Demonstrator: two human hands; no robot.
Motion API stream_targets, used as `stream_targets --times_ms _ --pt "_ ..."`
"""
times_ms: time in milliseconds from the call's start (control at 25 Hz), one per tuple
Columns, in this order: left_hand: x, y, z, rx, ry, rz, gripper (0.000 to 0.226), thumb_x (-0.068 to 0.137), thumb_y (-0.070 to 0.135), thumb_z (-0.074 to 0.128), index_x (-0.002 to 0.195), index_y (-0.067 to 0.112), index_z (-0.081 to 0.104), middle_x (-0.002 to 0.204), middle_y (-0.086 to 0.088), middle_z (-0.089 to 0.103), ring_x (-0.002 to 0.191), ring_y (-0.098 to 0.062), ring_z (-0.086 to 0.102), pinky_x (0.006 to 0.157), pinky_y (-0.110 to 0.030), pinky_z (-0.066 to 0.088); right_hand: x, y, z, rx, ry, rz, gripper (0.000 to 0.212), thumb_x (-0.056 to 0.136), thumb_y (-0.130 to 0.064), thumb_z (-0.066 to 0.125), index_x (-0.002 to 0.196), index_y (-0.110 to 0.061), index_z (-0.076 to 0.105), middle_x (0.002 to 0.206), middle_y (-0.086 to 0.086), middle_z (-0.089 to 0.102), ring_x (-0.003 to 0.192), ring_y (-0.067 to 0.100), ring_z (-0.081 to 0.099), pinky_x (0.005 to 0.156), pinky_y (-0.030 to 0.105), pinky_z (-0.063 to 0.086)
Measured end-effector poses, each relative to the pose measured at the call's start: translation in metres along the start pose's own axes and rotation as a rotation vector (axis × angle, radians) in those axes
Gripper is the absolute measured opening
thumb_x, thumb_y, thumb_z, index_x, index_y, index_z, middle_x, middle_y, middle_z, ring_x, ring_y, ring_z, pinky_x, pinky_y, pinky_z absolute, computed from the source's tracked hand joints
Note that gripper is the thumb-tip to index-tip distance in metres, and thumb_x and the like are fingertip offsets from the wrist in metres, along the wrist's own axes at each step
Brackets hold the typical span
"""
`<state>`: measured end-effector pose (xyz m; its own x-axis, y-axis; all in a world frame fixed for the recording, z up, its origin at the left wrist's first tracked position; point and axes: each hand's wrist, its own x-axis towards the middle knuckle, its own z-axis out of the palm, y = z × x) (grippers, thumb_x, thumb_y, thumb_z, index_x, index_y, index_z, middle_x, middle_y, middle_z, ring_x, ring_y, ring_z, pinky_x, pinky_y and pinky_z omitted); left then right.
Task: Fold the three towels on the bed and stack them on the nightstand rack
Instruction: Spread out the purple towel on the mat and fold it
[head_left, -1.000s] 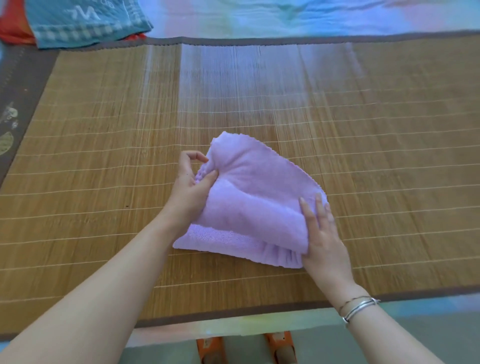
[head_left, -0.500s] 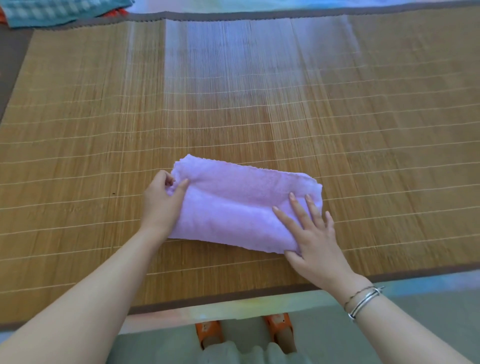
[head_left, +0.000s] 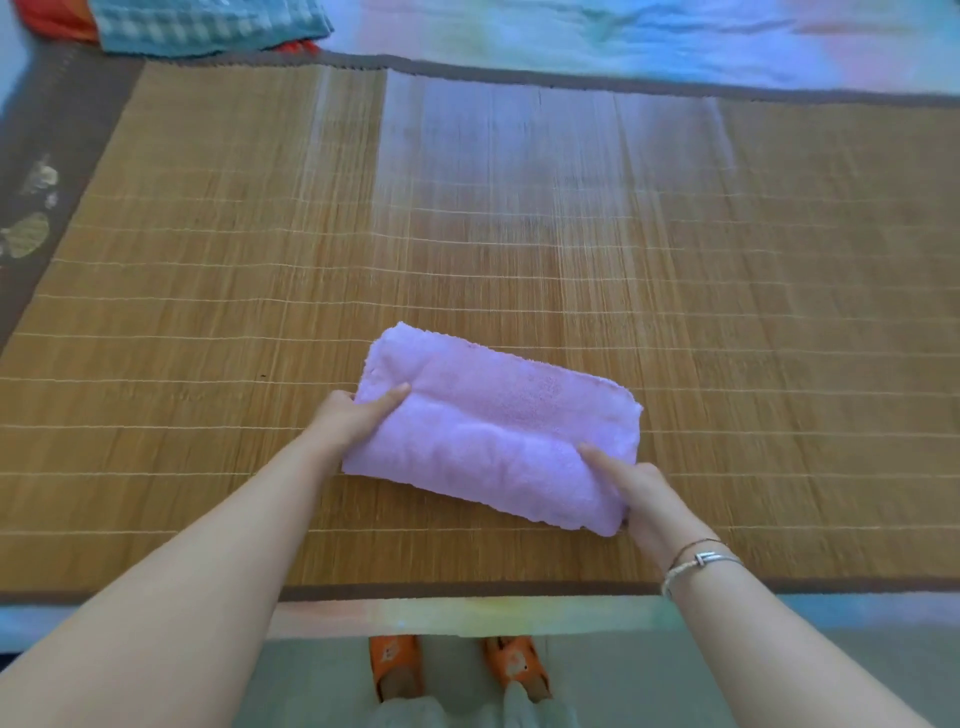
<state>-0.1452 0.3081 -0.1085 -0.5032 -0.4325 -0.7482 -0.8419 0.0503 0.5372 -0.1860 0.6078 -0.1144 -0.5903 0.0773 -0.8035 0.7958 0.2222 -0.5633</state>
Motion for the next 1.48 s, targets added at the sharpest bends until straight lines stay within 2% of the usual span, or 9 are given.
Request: stream_targets --times_ms 120,200,320,560,880,1040,1240,1360,1480 --pt "-0.036 0.014 -0.025 -0.006 -0.081 0.03 0.056 0.077 0.056 0.069 0.108 0.01 0.062 0.097 -0.004 0.069 0.083 -0.019 0.066 0.06 -0.028 0.048 -0.026 -0.031 0.009 -0.11 -0.055 -0.032 0.045 0.077 -0.035 0.077 0.106 -0.002 0.063 0.091 0.011 0.073 0.08 0.024 0.071 0.062 0.03 0.055" --pt "-0.072 0.018 -0.063 -0.043 -0.007 0.096 0.053 0.078 0.056 0.068 0.106 0.012 0.063 0.1 -0.004 0.069 0.087 -0.02 0.067 0.07 -0.032 0.053 -0.054 -0.058 0.026 -0.146 -0.163 -0.119 0.045 0.076 -0.037 0.077 0.104 -0.004 0.064 0.089 0.01 0.074 0.08 0.023 0.072 0.067 0.033 0.058" --pt "-0.148 0.012 -0.143 -0.208 0.214 0.206 0.046 0.079 0.055 0.068 0.104 0.016 0.063 0.104 -0.001 0.069 0.095 -0.02 0.066 0.088 -0.038 0.053 -0.12 -0.108 0.071 -0.181 -0.436 -0.255 0.048 0.076 -0.037 0.076 0.113 -0.009 0.067 0.1 0.007 0.075 0.092 0.024 0.072 0.086 0.043 0.056" --pt "-0.319 -0.055 -0.316 -0.483 0.788 0.376 0.035 0.081 0.048 0.069 0.094 0.016 0.065 0.1 -0.004 0.07 0.094 -0.021 0.066 0.088 -0.035 0.052 -0.303 -0.179 0.206 -0.291 -0.899 -0.545 0.039 0.083 -0.029 0.071 0.114 -0.008 0.066 0.104 0.009 0.074 0.097 0.024 0.071 0.09 0.043 0.054" --pt "-0.487 -0.244 -0.461 -0.705 1.246 0.272 0.04 0.087 0.048 0.061 0.108 0.014 0.062 0.1 0.0 0.069 0.09 -0.016 0.066 0.079 -0.03 0.052 -0.512 -0.117 0.426 -0.574 -1.132 -0.703 0.042 0.078 -0.031 0.075 0.107 -0.003 0.064 0.092 0.012 0.073 0.082 0.025 0.07 0.065 0.032 0.055" --pt "-0.534 -0.342 -0.484 -0.821 1.387 0.177 0.031 0.091 0.045 0.058 0.107 0.019 0.061 0.103 0.003 0.067 0.097 -0.018 0.064 0.08 -0.03 0.049 -0.581 -0.049 0.512 -0.718 -1.291 -0.7 0.048 0.075 -0.032 0.078 0.111 -0.005 0.062 0.097 0.012 0.072 0.088 0.026 0.07 0.073 0.035 0.056" --pt "-0.533 -0.438 -0.468 -0.966 1.45 -0.026 0.037 0.09 0.048 0.057 0.113 0.019 0.059 0.11 0.0 0.063 0.101 -0.022 0.06 0.088 -0.034 0.046 -0.598 0.032 0.564 -0.936 -1.333 -0.637 0.052 0.076 -0.038 0.077 0.114 -0.01 0.057 0.103 0.008 0.068 0.092 0.025 0.066 0.08 0.039 0.055" --pt "-0.501 -0.466 -0.453 -1.028 1.376 -0.202 0.045 0.09 0.049 0.055 0.121 0.016 0.055 0.114 -0.002 0.058 0.098 -0.021 0.055 0.083 -0.032 0.042 -0.577 0.067 0.578 -1.094 -1.174 -0.814 0.052 0.085 -0.037 0.069 0.121 -0.004 0.05 0.113 0.013 0.061 0.092 0.026 0.057 0.079 0.034 0.044" --pt "-0.47 -0.483 -0.442 -0.951 1.226 -0.484 0.061 0.091 0.051 0.053 0.132 0.006 0.044 0.128 -0.011 0.052 0.102 -0.027 0.053 0.08 -0.034 0.042 -0.564 0.083 0.589 -1.302 -1.04 -0.981 0.078 0.086 -0.035 0.067 0.143 -0.003 0.024 0.142 0.019 0.036 0.121 0.036 0.046 0.098 0.041 0.039"
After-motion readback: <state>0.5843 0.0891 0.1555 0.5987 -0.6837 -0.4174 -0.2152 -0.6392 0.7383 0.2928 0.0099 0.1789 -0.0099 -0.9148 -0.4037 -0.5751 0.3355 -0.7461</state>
